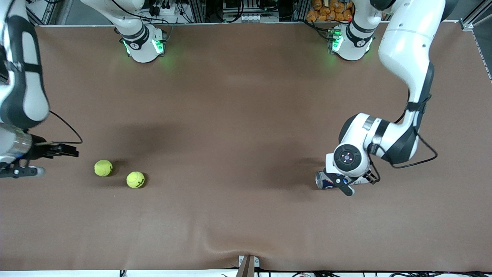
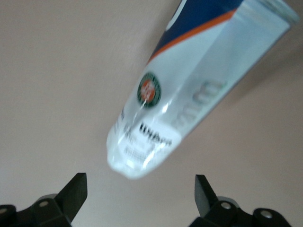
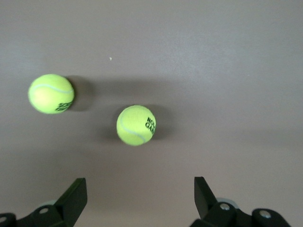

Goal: Insert tennis ball vertically with right arm
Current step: 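Reach the left gripper to the tube while the right gripper reaches a ball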

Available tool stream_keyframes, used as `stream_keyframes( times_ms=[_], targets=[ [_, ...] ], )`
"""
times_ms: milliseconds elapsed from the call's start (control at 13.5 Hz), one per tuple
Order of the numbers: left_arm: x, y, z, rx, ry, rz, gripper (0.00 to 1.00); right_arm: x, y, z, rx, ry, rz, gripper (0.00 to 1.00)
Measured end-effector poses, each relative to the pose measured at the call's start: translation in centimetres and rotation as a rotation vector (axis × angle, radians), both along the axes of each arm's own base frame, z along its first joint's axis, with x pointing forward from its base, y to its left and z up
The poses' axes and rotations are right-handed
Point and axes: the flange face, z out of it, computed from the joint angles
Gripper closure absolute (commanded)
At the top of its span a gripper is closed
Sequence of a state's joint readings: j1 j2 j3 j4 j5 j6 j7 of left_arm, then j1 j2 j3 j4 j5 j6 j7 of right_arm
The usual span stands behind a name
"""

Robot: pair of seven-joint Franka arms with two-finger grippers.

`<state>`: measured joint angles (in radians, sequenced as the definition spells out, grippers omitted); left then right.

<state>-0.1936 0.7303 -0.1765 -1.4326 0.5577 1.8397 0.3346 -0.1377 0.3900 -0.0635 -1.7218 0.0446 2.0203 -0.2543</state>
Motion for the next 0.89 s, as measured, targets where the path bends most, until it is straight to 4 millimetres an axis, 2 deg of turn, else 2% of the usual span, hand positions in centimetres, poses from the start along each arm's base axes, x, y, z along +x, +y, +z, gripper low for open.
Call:
stream_keyframes(
  times_ms=[149,297,594,892],
  targets=[
    [0.3,-0.3,-1.6,-0.015,-0.002,-0.046,0.00,-0.2,0.3,-3.3,0.027,0.002,-0.020,0.00],
    [0.5,-0.4,-2.4,-0.013,-0.009,-0.090,0.00,-0.3,0.5,-5.9,0.060,-0.009,-0.045,0.00],
    [0.8,-0.7,-3.4,-0.023,-0.012,-0.146,0.00,-0.1,0.5,-9.7,0.049,-0.051,-0.058,0.00],
    [0.8,-1.0,-5.6,-0.045,-0.012,-0.168,0.00,-0.1,0.3,-13.2,0.041,-0.049,-0.064,0.00]
  ],
)
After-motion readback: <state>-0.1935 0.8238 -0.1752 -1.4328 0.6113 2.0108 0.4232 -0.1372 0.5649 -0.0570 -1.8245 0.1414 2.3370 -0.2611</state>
